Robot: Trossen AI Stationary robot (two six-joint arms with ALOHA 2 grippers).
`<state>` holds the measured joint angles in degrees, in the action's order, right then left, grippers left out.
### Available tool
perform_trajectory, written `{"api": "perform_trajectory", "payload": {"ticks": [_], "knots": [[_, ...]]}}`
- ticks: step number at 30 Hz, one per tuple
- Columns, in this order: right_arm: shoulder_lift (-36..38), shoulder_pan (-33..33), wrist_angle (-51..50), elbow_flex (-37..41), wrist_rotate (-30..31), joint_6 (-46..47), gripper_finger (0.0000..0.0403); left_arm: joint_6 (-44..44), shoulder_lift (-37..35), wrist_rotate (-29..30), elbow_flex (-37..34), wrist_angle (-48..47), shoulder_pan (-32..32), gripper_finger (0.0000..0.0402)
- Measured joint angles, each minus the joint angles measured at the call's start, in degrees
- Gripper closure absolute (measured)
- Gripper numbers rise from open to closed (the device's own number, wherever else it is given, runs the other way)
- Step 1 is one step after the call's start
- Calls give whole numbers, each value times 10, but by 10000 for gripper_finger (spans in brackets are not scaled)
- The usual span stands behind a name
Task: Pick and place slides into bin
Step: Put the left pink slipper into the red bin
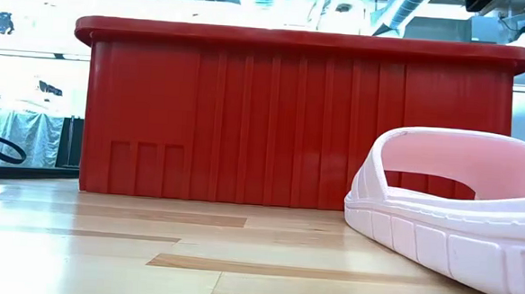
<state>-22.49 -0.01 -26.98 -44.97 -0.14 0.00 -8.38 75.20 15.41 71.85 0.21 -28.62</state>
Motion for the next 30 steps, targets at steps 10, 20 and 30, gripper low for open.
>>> {"api": "perform_trajectory", "payload": {"ticks": [10,20,30], "knots": [[0,0,0,0,0,0,403,0,-183,-102,-155,14,-24,281],[0,0,0,0,0,0,403,1,-421,-80,-385,81,-120,281],[0,0,0,0,0,0,403,-2,-584,-72,-542,135,-154,281]]}}
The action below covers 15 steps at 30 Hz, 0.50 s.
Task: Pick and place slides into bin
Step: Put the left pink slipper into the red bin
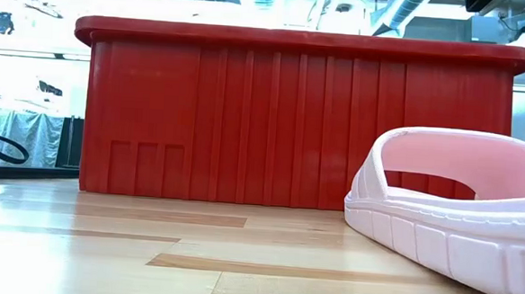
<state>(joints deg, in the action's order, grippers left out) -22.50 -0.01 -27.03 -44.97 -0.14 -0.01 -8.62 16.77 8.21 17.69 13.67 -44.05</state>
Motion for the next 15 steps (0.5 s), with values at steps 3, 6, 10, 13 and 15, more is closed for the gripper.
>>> {"api": "perform_trajectory", "payload": {"ticks": [3,6,10,13,15], "knots": [[0,0,0,0,0,0,403,0,-45,0,-30,0,0,281],[0,0,0,0,0,0,403,5,-88,0,-63,7,0,281],[0,0,0,0,0,0,403,6,-147,24,-103,8,0,281],[0,0,0,0,0,0,403,26,-167,46,-128,22,0,281],[0,0,0,0,0,0,403,40,-166,55,-140,27,0,281]]}}
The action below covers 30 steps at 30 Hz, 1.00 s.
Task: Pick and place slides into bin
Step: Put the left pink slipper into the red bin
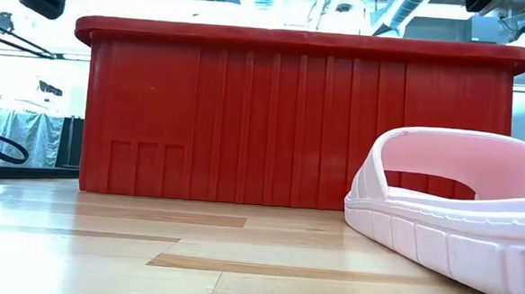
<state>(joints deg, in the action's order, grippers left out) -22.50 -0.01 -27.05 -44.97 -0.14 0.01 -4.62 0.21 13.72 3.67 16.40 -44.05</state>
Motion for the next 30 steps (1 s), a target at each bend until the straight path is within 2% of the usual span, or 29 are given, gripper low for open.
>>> {"api": "perform_trajectory", "payload": {"ticks": [11,15,19,22,26,30], "knots": [[0,0,9,0,0,3,403,69,1,139,-20,-8,0,281],[-1,0,68,0,0,3,403,45,1,147,-20,-26,0,281],[-4,2,151,-2,-13,-57,403,-4,1,147,-20,-40,0,281],[-19,12,174,-24,-29,-93,403,-28,1,147,-20,-47,0,281],[-63,38,115,-87,-30,-119,403,-29,1,147,-20,-71,0,281],[-118,80,7,-166,-31,-125,403,-22,1,147,-20,-112,0,281]]}}
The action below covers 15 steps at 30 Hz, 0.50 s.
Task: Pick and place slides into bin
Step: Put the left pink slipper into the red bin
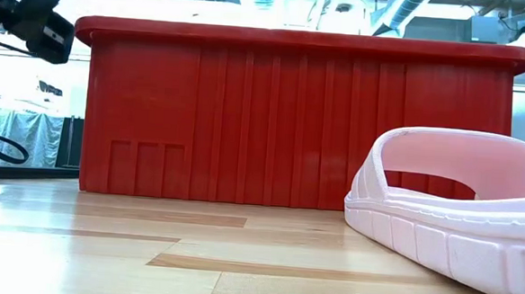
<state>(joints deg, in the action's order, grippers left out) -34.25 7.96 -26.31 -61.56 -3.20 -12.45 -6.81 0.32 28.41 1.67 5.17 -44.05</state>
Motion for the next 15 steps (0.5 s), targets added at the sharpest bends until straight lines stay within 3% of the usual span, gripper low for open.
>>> {"api": "perform_trajectory", "payload": {"ticks": [7,12,15], "knots": [[-107,83,-187,-98,0,97,403,16,3,-2,2,-40,0,281],[-165,146,-221,-103,3,239,403,14,3,-5,2,-42,0,281],[-206,187,-228,-103,49,308,403,23,3,-5,2,-42,0,281]]}}
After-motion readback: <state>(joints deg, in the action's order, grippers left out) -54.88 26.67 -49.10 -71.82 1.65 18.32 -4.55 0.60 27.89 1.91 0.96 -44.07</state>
